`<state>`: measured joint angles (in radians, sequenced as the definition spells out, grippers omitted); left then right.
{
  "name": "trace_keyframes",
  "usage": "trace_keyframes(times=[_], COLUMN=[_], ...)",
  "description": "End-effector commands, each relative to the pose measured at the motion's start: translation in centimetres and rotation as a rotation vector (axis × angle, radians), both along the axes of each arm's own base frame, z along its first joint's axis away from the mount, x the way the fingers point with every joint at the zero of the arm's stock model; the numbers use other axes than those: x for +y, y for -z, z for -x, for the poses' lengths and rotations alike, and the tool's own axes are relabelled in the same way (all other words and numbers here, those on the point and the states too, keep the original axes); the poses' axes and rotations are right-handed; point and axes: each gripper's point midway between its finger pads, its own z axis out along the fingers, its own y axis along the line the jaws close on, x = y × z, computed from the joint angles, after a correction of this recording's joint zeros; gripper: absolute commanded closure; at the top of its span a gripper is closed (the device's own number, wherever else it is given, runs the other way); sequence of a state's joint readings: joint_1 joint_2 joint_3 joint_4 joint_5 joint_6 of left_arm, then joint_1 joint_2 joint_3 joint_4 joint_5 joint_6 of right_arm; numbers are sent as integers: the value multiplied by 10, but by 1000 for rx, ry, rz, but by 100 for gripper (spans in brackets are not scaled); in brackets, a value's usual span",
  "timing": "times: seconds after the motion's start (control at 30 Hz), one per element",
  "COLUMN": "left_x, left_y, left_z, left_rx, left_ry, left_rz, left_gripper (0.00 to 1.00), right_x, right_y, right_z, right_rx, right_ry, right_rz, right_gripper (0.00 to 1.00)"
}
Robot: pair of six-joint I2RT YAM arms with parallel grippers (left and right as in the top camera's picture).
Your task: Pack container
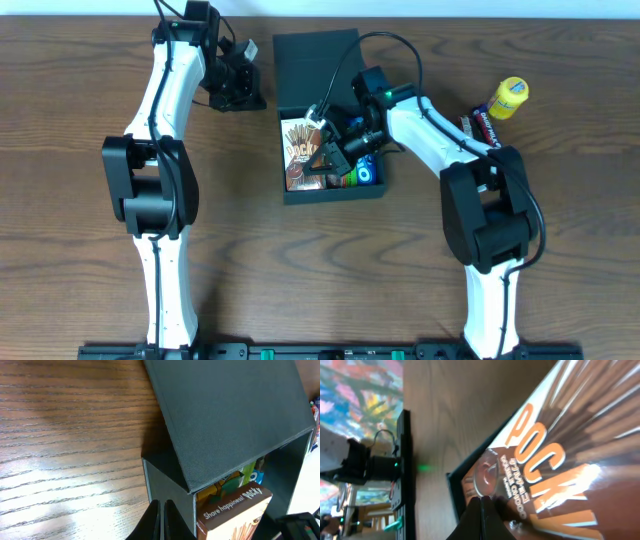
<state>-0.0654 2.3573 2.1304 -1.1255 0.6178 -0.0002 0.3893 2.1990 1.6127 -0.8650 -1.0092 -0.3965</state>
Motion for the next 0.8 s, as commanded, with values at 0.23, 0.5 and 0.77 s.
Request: trace_keyframes(times=[0.23, 0.5, 0.77], left_x=[2, 2, 2], left_y=[0, 0, 0], left_z=[0, -1, -1], left_rx=[3, 3, 3], left_ry=[-5, -5, -5], left_rz=[4, 4, 4], left_gripper=[94, 94, 94], right_x=[-6, 2, 3], right_y=[18, -51, -45], right_z=[-11, -46, -70], right_rx=[-7, -92, -185], right_ry=[72, 89, 108], right_rz=[110, -82, -90], right_gripper=[99, 99, 99])
